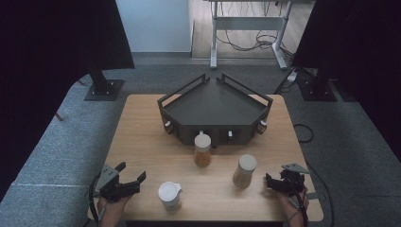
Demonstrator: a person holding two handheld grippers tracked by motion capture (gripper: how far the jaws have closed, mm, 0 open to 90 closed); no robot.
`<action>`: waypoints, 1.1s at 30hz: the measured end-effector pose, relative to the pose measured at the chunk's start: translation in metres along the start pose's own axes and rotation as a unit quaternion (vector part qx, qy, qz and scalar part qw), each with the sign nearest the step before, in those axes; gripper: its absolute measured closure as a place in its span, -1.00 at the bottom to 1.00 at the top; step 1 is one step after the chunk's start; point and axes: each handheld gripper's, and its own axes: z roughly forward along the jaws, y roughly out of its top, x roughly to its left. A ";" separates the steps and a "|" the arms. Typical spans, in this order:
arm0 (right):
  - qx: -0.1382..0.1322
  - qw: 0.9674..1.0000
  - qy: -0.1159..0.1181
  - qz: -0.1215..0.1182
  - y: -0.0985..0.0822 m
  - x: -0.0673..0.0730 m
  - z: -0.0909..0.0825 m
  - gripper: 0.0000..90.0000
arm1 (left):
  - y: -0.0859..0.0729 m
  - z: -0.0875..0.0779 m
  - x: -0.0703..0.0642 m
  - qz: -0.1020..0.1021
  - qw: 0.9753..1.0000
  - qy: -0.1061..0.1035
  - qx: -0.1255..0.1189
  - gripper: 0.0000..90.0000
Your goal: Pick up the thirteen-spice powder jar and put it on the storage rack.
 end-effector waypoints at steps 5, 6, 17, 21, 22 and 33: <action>0.000 1.000 0.000 0.000 0.000 0.000 0.000 -0.78 | 0.001 -0.003 -0.006 -0.004 1.000 -0.020 -0.018 -0.89; 0.000 1.000 0.000 0.000 0.000 0.000 0.000 -0.78 | 0.002 -0.004 -0.008 -0.003 1.000 -0.022 -0.020 -0.89; 0.000 1.000 0.001 -0.001 0.000 0.000 0.000 -0.78 | 0.008 -0.008 -0.030 0.024 0.998 -0.048 -0.038 -0.89; 0.000 1.000 0.002 -0.002 0.000 0.000 0.000 -0.78 | 0.011 -0.010 -0.037 0.031 0.997 -0.055 -0.049 -0.89; 0.000 1.000 0.002 -0.002 0.000 0.000 0.000 -0.78 | 0.011 -0.011 -0.039 0.033 0.996 -0.056 -0.053 -0.89; 0.000 1.000 0.003 -0.003 0.000 0.000 0.000 -0.78 | 0.017 -0.018 -0.052 0.047 0.994 -0.072 -0.073 -0.88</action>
